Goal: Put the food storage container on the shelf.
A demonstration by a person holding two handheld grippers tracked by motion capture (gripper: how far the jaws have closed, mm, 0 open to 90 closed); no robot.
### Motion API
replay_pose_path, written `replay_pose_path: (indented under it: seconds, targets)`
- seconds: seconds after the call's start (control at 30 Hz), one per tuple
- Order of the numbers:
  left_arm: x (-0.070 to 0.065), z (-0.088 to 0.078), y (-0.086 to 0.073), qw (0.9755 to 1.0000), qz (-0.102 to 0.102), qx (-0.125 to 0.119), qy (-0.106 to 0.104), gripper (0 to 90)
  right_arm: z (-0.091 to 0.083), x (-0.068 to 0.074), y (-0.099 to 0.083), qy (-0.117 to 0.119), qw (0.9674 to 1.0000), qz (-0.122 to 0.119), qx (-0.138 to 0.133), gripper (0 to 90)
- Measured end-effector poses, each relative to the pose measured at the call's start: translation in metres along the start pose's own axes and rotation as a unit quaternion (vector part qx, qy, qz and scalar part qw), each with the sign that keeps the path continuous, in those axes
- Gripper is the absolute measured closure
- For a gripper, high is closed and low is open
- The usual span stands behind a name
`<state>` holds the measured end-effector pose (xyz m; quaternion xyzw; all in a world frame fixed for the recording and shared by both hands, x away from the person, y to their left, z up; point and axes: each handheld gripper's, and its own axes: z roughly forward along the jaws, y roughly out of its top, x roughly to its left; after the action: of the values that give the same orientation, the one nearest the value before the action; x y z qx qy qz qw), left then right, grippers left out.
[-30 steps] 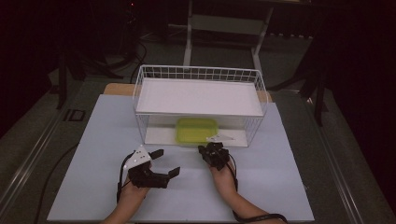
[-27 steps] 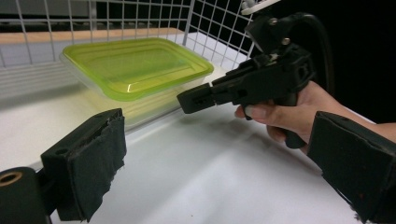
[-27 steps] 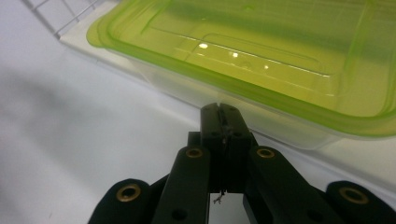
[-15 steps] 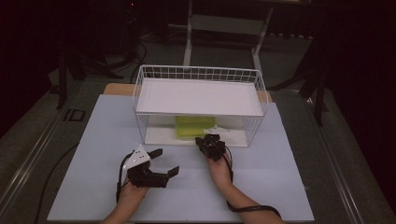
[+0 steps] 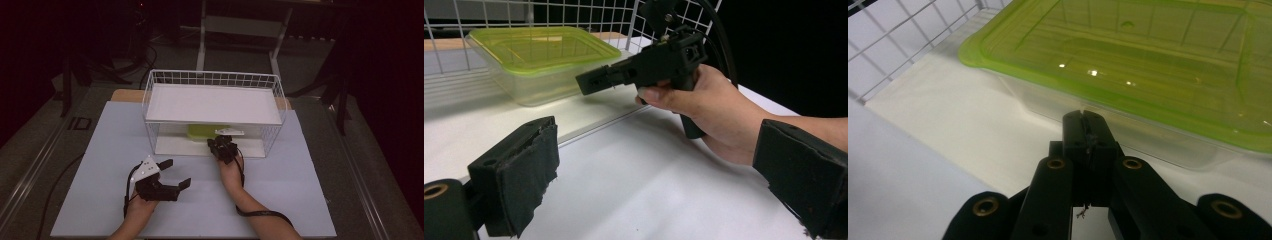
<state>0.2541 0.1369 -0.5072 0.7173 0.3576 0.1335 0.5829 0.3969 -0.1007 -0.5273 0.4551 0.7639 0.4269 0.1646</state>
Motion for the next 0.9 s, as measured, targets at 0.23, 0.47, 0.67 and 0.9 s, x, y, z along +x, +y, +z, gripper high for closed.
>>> replay_pose_path:
  seconds: [0.23, 0.47, 0.67, 0.9]
  targets:
    - [0.0, 0.0, 0.0, 1.0, -0.001, 0.0, -0.001, 5.5, 0.002, 0.002, 0.0, 0.002, 1.0, -0.004, 0.003, 88.8]
    - [-0.002, -0.001, 0.001, 1.0, -0.004, -0.005, -0.005, 5.6, -0.015, 0.012, -0.004, 0.021, 0.9994, -0.026, -0.005, 84.7]
    - [-0.004, -0.003, 0.003, 0.9999, 0.003, -0.016, 0.001, 6.1, -0.038, 0.014, -0.007, 0.032, 0.998, -0.05, -0.023, 78.4]
    - [-0.008, -0.005, 0.005, 0.9998, 0.009, -0.017, -0.008, 6.5, -0.066, 0.012, -0.013, 0.036, 0.9964, -0.066, -0.039, 61.8]
